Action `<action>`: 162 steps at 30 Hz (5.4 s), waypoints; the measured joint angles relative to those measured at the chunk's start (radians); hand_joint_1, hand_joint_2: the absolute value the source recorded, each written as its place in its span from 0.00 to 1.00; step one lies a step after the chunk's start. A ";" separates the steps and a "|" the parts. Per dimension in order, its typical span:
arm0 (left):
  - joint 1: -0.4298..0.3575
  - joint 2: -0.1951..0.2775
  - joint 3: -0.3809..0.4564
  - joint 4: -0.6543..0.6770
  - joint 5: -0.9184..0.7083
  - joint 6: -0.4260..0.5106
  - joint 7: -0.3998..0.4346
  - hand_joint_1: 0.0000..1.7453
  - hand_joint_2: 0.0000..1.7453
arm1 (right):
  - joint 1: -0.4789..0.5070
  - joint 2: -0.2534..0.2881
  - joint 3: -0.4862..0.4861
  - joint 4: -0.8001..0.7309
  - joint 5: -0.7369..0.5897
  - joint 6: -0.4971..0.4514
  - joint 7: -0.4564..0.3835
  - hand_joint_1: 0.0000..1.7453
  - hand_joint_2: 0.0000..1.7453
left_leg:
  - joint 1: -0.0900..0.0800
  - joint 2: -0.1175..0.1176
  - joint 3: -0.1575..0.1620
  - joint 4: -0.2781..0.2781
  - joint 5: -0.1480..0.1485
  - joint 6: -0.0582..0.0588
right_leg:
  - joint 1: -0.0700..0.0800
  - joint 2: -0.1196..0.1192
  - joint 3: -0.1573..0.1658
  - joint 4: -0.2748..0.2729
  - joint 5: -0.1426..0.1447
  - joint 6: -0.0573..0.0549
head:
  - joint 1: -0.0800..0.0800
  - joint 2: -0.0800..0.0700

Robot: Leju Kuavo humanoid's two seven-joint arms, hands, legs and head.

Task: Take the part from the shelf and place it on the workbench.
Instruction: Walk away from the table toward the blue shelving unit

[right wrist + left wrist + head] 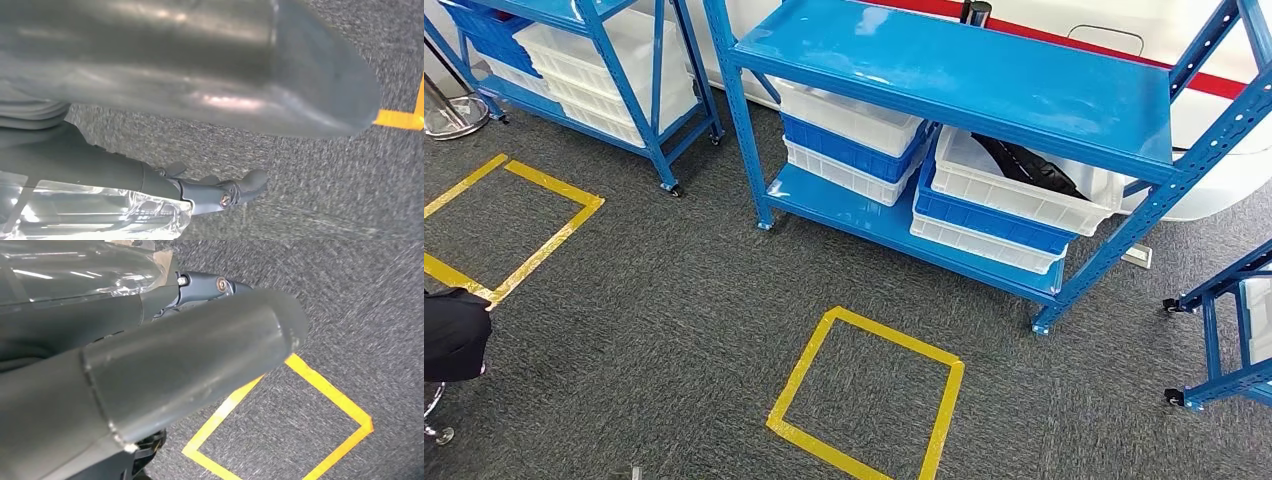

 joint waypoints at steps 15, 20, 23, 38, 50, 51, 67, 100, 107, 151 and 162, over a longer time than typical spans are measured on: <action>0.001 -0.002 0.000 0.000 0.009 0.011 0.004 0.00 0.00 | 0.003 -0.002 -0.001 0.001 0.006 0.000 0.001 0.00 0.00 | 0.002 0.006 0.076 -0.003 -0.067 -0.017 | -0.002 -0.009 0.061 -0.282 0.187 -0.014 | 0.000 0.000; 0.001 -0.001 0.000 0.000 0.009 0.017 0.004 0.00 0.00 | 0.002 -0.002 -0.001 0.001 0.010 0.001 -0.001 0.00 0.00 | 0.004 0.007 0.087 -0.020 -0.075 -0.034 | 0.000 -0.010 0.065 -0.283 0.184 -0.019 | 0.000 0.000; 0.001 -0.001 0.000 0.000 0.009 0.018 0.004 0.00 0.00 | 0.002 -0.002 -0.001 0.001 0.015 0.002 -0.005 0.00 0.00 | 0.004 0.007 0.089 -0.021 -0.074 -0.043 | 0.000 -0.010 0.067 -0.282 0.184 -0.020 | 0.000 0.000; 0.001 0.002 0.000 0.000 0.008 0.018 0.004 0.00 0.00 | 0.002 0.005 -0.015 0.001 0.000 0.036 -0.006 0.00 0.00 | -0.002 0.008 0.089 -0.015 -0.070 -0.024 | -0.009 -0.010 0.073 -0.289 0.193 -0.003 | 0.000 0.000; 0.001 -0.003 -0.001 0.000 0.008 0.018 0.003 0.00 0.00 | 0.002 0.000 -0.023 0.001 -0.001 0.042 -0.006 0.00 0.00 | 0.013 0.018 0.121 -0.032 -0.082 -0.042 | -0.024 -0.017 0.041 -0.262 0.205 0.036 | 0.007 0.000; 0.000 -0.003 -0.001 0.000 0.008 0.019 0.003 0.00 0.00 | 0.002 0.000 -0.023 0.001 -0.001 0.042 -0.007 0.00 0.00 | 0.011 0.019 0.122 -0.031 -0.087 -0.048 | -0.022 -0.016 0.052 -0.282 0.206 0.028 | 0.006 0.000; -0.002 -0.002 -0.002 0.000 0.009 0.024 0.004 0.00 0.00 | -0.002 0.002 -0.026 0.001 -0.001 0.042 -0.007 0.00 0.00 | 0.011 -0.004 0.011 0.019 -0.034 -0.042 | -0.002 0.019 0.071 -0.286 0.187 -0.013 | -0.003 0.000; -0.002 0.001 -0.002 -0.002 0.016 0.020 0.002 0.00 0.00 | -0.002 0.002 -0.043 0.001 -0.006 0.057 -0.003 0.00 0.00 | 0.010 -0.002 -0.002 0.018 -0.012 -0.041 | -0.007 0.025 0.077 -0.291 0.177 0.008 | -0.008 0.000; -0.001 0.001 -0.002 -0.003 0.020 0.021 0.002 0.00 0.00 | -0.001 0.004 -0.049 0.001 -0.006 0.058 -0.003 0.00 0.00 | 0.001 0.034 -0.001 0.011 -0.008 -0.013 | -0.006 0.002 -0.050 -0.017 0.065 0.008 | -0.003 0.000; -0.001 0.007 -0.009 -0.005 0.018 0.050 -0.008 0.00 0.00 | 0.004 0.014 -0.089 0.001 0.016 0.013 0.003 0.00 0.00 | 0.012 0.086 0.025 0.001 -0.019 -0.031 | 0.001 -0.062 0.096 -0.300 0.176 0.003 | -0.007 0.000; 0.000 0.004 -0.030 -0.005 0.005 0.104 0.004 0.00 0.75 | 0.011 0.014 -0.091 0.002 0.024 0.005 0.014 0.00 0.75 | 0.009 0.086 0.025 -0.002 -0.017 -0.052 | 0.006 -0.062 0.090 -0.299 0.177 -0.003 | -0.006 0.000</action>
